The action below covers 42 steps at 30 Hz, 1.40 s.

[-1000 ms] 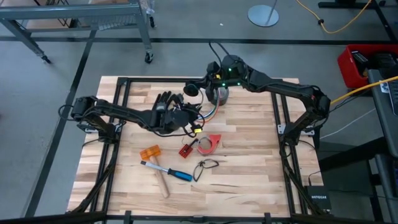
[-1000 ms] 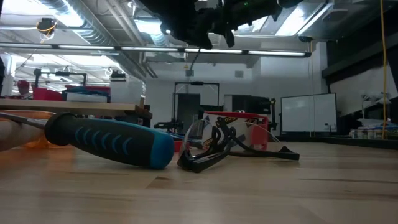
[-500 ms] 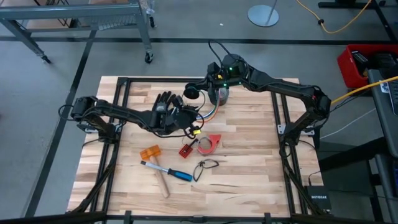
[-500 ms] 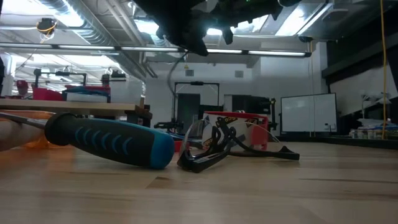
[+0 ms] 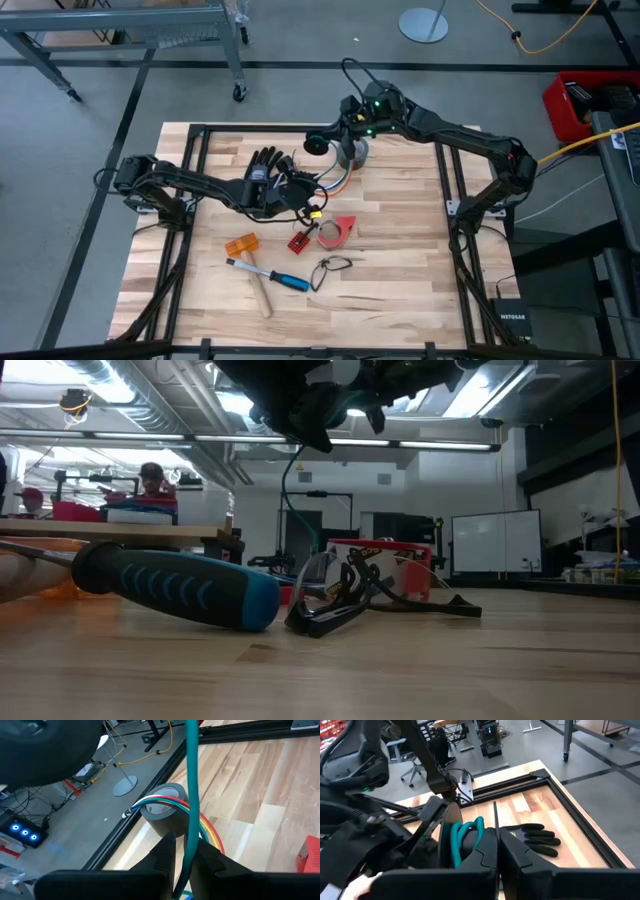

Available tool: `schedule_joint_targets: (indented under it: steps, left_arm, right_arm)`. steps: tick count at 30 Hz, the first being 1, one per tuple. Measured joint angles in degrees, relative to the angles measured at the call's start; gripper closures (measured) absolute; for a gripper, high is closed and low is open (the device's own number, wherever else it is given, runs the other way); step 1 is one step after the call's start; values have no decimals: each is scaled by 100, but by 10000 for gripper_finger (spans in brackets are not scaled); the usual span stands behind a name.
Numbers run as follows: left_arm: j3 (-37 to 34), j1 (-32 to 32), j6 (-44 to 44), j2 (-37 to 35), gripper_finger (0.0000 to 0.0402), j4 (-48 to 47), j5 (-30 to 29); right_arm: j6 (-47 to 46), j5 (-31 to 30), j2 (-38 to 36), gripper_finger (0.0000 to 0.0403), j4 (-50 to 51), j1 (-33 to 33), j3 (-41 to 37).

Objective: Coil cords
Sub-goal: Coil the wire onto the spool

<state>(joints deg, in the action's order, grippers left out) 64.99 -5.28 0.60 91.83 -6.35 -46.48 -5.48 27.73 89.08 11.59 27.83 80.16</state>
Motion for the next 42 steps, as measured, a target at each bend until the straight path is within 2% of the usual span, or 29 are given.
schedule_joint_targets:
  steps: [8, 12, 16, 21, 31, 37, 42]
  left_arm:
    - [0, -1, 92, 0, 371, -27, 0]
    - [0, -9, 94, 0, 387, -26, 7]
    - [0, -31, 109, 0, 398, -26, 266]
    - [0, -33, 330, 0, 398, -26, 285]
    - [0, -35, 609, 2, 354, -28, 289]
    - [0, -31, 691, 4, 312, -19, 661]
    - [0, -35, 664, 4, 301, -11, 699]
  right_arm:
    - [180, -60, -187, 401, 317, 97, 0]
    - [287, -77, -258, 401, 466, 205, 0]
    - [289, -77, -280, 401, 551, 314, 0]
    - [289, -15, -280, 401, 542, 348, 0]
    - [294, -9, -280, 401, 537, 335, 0]
    - [435, -7, -280, 401, 695, 335, 0]
    - [440, -6, -280, 401, 698, 335, 0]
